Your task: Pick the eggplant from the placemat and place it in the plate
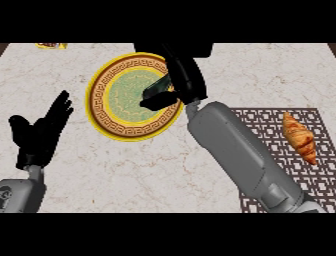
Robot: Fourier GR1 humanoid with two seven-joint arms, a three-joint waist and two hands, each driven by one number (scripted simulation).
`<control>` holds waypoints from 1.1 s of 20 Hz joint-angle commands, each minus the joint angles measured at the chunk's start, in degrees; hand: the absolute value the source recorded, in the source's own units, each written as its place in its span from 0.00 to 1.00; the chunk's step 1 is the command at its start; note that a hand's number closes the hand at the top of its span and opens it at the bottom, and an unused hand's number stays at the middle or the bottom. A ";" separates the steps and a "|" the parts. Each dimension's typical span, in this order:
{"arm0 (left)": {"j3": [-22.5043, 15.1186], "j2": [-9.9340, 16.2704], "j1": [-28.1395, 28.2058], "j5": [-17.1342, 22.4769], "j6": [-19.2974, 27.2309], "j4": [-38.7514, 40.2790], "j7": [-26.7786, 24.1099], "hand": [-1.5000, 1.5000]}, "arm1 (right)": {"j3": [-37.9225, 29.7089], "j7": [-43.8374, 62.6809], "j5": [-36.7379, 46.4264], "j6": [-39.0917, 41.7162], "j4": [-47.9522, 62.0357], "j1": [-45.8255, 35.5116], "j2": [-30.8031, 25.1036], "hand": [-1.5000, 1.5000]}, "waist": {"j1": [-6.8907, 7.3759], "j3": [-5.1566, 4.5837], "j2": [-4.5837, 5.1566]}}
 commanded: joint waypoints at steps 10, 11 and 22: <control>1.38 -0.67 -0.72 -1.15 0.22 0.71 -0.04 0.50 | -10.98 6.40 -20.49 16.81 -14.02 6.88 -1.98 0.00 | -0.43 -0.05 0.00; 0.76 -1.06 0.91 -1.40 -0.52 -0.30 -0.65 0.50 | -11.05 3.21 -20.03 17.15 -13.37 10.11 -2.11 0.00 | -0.28 -0.05 0.00; 2.21 -3.17 -0.04 -3.52 -1.24 -0.31 0.32 0.50 | -17.86 -6.35 -18.16 25.29 -9.87 12.77 -7.34 0.00 | -0.23 -0.06 0.01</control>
